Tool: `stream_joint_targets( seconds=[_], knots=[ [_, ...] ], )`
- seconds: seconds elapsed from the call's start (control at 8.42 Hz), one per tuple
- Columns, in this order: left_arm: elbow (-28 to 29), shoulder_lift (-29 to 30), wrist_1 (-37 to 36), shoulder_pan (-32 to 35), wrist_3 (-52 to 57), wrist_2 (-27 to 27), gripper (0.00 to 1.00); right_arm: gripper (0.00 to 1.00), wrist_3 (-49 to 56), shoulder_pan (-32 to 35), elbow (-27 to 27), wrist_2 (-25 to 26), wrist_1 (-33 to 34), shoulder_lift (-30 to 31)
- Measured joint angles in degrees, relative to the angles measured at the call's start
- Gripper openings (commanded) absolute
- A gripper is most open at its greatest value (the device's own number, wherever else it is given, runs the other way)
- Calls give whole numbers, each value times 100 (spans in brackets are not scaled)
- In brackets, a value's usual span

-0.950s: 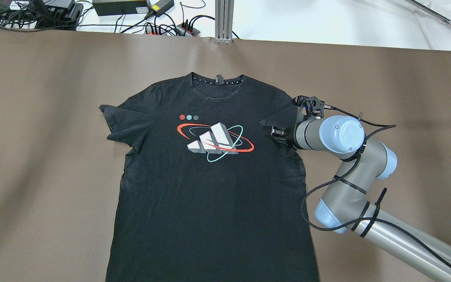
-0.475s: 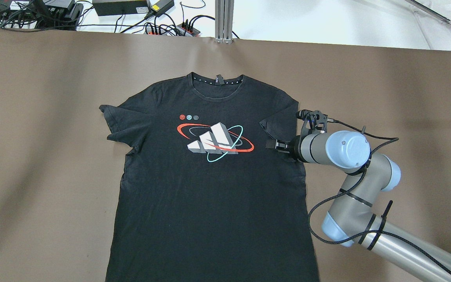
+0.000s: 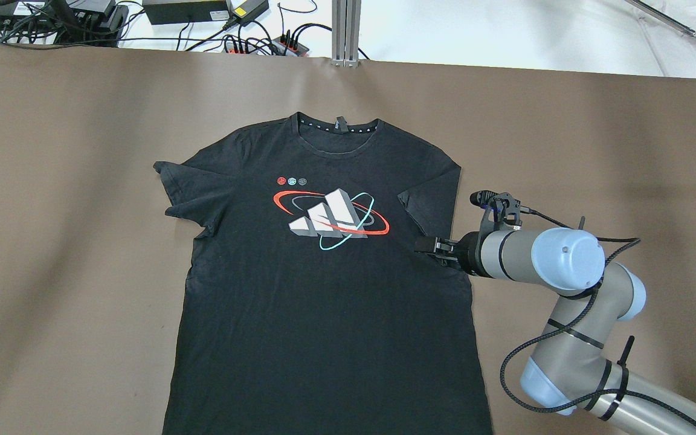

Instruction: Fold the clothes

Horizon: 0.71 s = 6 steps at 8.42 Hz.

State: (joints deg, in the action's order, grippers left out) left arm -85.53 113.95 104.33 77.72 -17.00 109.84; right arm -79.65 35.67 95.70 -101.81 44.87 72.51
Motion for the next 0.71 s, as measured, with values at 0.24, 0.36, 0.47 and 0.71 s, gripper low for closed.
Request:
stream_joint_targets(
  seconds=[0.24,0.36,0.47,0.71],
  knots=[
    [538,523,37,-195,-441,212,100,95,40,378,148,-439,185,77],
    [748,744,92,-396,-866,333,100,95,107,506,163,-548,247,66],
    [964,870,385,-645,-1381,454,100,95,262,580,166,-583,346,27],
    [1653,964,1577,-1030,-2326,849,100,95,464,694,165,-589,611,-121]
  ],
)
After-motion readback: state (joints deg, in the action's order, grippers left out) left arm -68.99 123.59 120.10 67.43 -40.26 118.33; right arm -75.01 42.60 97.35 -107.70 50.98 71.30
